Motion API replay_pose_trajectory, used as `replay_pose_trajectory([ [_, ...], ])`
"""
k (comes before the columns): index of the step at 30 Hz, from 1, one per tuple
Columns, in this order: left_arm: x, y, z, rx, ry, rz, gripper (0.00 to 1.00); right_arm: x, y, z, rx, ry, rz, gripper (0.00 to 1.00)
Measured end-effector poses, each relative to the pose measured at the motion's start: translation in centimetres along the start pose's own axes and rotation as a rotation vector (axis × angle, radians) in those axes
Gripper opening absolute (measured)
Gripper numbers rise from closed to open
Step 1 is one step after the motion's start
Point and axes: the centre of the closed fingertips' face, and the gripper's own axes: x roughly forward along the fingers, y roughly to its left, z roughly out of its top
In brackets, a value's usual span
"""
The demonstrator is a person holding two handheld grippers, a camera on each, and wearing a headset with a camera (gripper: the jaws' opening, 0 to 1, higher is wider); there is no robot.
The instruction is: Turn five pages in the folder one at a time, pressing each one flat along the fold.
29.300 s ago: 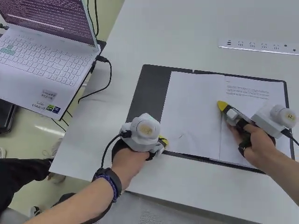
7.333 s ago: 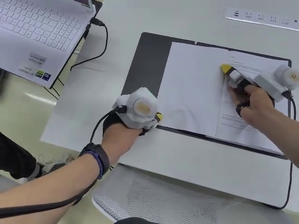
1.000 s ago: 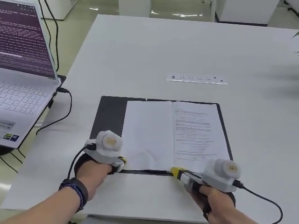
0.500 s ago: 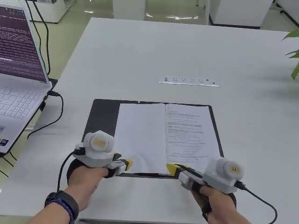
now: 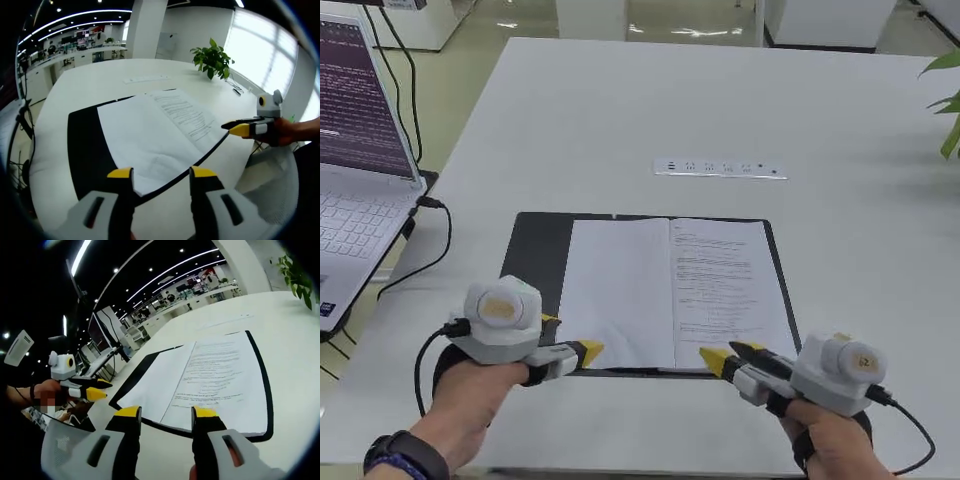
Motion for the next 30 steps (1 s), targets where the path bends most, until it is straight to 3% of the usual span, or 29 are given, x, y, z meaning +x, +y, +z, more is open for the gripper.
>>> replay_pose_trajectory([
  [9, -2.6, 0.2, 1.1, 0.027, -0.042, 0.012, 0.51, -2.9, -1.7, 1.5, -0.039, -0.026, -0.05, 0.5],
  [12, -3.1, 0.4, 1.1, 0.039, -0.047, 0.019, 0.53, -3.7, -2.1, 2.3, -0.037, -0.053, -0.066, 0.52],
  [20, -5.0, 0.9, 0.9, 0.047, -0.058, 0.051, 0.64, -5.4, -2.4, 3.2, -0.063, -0.067, -0.092, 0.58],
  [24, -6.1, 0.7, 1.2, 0.04, -0.09, 0.056, 0.68, -6.1, -2.4, 3.3, -0.103, -0.056, -0.1, 0.61],
  [30, -7.2, 0.6, 0.8, 0.062, -0.095, 0.063, 0.72, -7.5, -2.8, 4.2, -0.133, -0.083, -0.113, 0.62],
])
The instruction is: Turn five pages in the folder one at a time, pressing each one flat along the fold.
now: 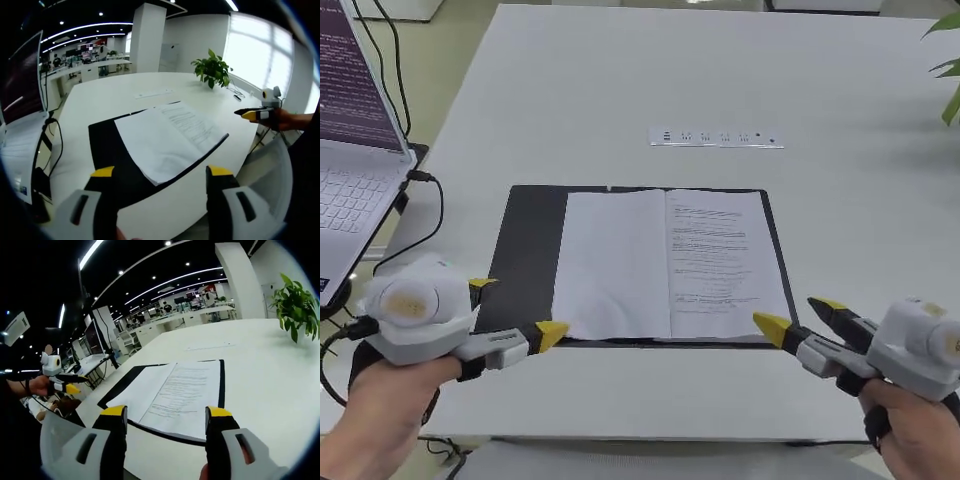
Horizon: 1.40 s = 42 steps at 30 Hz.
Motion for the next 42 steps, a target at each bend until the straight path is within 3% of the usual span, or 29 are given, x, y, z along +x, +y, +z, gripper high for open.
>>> replay_pose_trajectory([
  [5, -0.4, 0.2, 0.0, -0.013, -0.008, 0.01, 0.72, -0.6, -0.8, -0.5, 0.007, 0.008, -0.014, 0.63],
  [9, 0.1, -0.4, -0.1, -0.013, 0.003, -0.016, 0.72, -0.9, -0.7, -1.0, 0.008, 0.017, -0.014, 0.63],
  [18, 3.1, -3.6, 1.3, 0.031, 0.03, -0.091, 0.74, -1.4, -1.0, -2.2, 0.025, 0.036, -0.006, 0.63],
  [23, 4.5, -5.5, 1.4, 0.054, 0.055, -0.14, 0.73, -1.6, -1.2, -2.8, 0.032, 0.044, -0.009, 0.63],
  [27, 5.5, -5.8, 1.0, 0.083, 0.086, -0.151, 0.75, -1.8, -1.5, -3.1, 0.033, 0.051, -0.014, 0.64],
  [34, 6.8, -7.9, 1.2, 0.122, 0.116, -0.202, 0.75, -2.2, -1.9, -3.5, 0.047, 0.054, -0.016, 0.66],
  [42, 8.7, -9.5, 1.3, 0.129, 0.137, -0.248, 0.72, -2.6, -2.2, -4.5, 0.045, 0.094, -0.011, 0.65],
])
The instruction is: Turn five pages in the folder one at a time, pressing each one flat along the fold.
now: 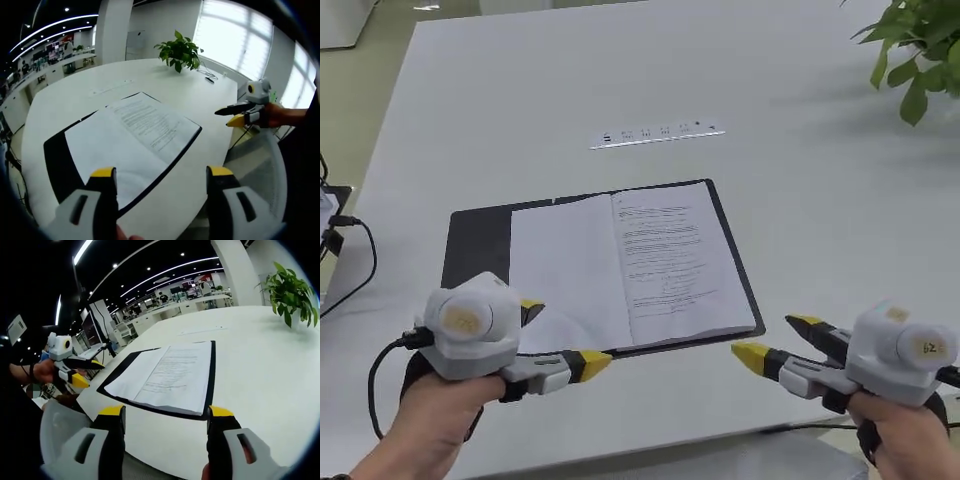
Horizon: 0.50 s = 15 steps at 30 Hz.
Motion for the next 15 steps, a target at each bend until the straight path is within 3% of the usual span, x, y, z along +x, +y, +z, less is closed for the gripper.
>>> replay_pose_trajectory([
  [3, 0.9, -0.3, 0.6, 0.017, 0.008, -0.022, 0.73, -0.2, -0.1, 0.2, -0.006, -0.017, -0.001, 0.67],
  [15, 5.4, -2.3, 3.2, 0.107, 0.039, -0.087, 0.7, -0.3, -1.0, -0.5, 0.015, 0.006, 0.009, 0.66],
])
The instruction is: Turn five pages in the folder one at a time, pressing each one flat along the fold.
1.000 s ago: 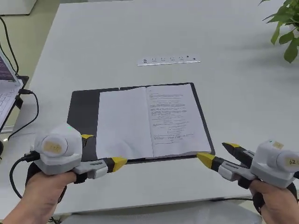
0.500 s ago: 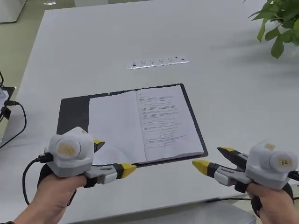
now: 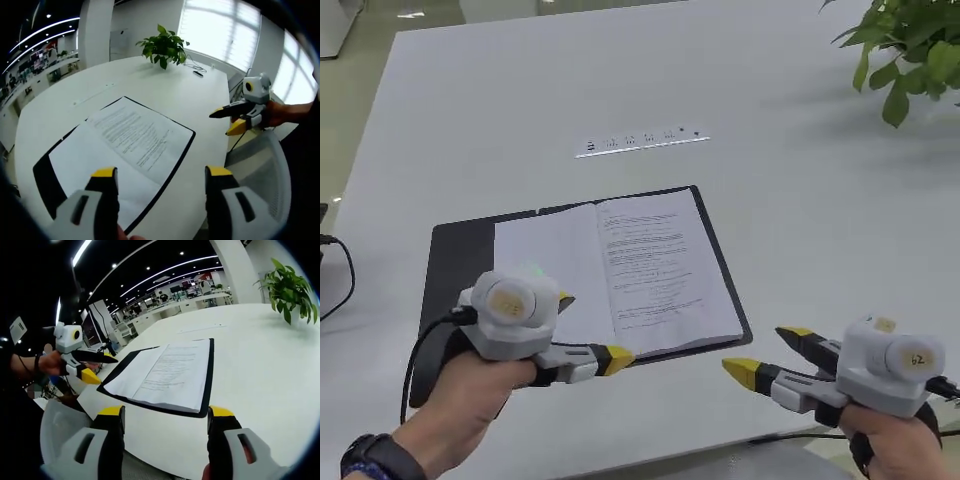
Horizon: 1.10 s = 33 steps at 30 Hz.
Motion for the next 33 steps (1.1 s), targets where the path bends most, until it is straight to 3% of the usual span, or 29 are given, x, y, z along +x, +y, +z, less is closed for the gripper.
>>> replay_pose_trajectory([
  [11, 4.7, -1.4, 2.5, 0.012, 0.009, -0.052, 0.7, -0.1, -0.9, -0.8, 0.019, 0.014, -0.001, 0.67],
  [20, 9.1, -2.0, 4.4, 0.007, 0.009, -0.055, 0.7, 0.2, -1.0, -2.0, 0.03, 0.047, 0.017, 0.65],
  [28, 13.0, -3.3, 4.3, -0.015, 0.042, -0.068, 0.71, 0.5, -1.4, -1.9, 0.047, 0.053, 0.036, 0.65],
  [31, 14.5, -4.1, 3.9, 0.074, 0.08, -0.071, 0.71, 0.6, -1.6, -2.0, 0.053, 0.064, 0.043, 0.65],
  [33, 15.3, -4.4, 3.8, 0.09, 0.088, -0.061, 0.71, 0.6, -1.7, -2.0, 0.051, 0.069, 0.047, 0.64],
])
